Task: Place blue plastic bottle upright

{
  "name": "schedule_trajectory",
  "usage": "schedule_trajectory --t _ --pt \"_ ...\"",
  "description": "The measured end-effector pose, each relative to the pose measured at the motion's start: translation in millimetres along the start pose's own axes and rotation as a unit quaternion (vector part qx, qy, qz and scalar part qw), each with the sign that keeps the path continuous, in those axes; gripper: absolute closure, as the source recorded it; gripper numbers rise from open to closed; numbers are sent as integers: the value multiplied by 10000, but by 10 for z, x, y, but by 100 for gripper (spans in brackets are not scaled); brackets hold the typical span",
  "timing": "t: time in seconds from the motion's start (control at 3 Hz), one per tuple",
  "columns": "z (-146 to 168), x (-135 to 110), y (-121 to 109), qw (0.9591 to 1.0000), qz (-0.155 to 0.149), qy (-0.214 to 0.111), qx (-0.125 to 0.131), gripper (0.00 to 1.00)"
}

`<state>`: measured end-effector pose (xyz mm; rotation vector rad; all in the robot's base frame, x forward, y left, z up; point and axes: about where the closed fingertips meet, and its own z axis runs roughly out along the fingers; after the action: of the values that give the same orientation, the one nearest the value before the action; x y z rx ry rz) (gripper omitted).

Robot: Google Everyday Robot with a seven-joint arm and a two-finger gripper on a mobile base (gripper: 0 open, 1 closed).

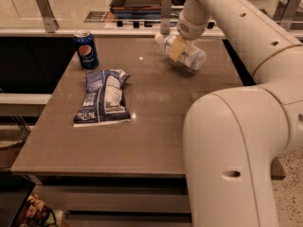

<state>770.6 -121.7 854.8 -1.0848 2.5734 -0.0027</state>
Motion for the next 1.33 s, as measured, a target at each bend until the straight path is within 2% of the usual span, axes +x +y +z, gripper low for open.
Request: schedule_trajectory --t 0.33,0.67,1.33 --pt "-202 95 -42 9994 37 -342 90 100" --pt "-403 185 -55 9970 57 -739 211 100" --pt "-803 236 -80 9859 -86 -1616 425 100"
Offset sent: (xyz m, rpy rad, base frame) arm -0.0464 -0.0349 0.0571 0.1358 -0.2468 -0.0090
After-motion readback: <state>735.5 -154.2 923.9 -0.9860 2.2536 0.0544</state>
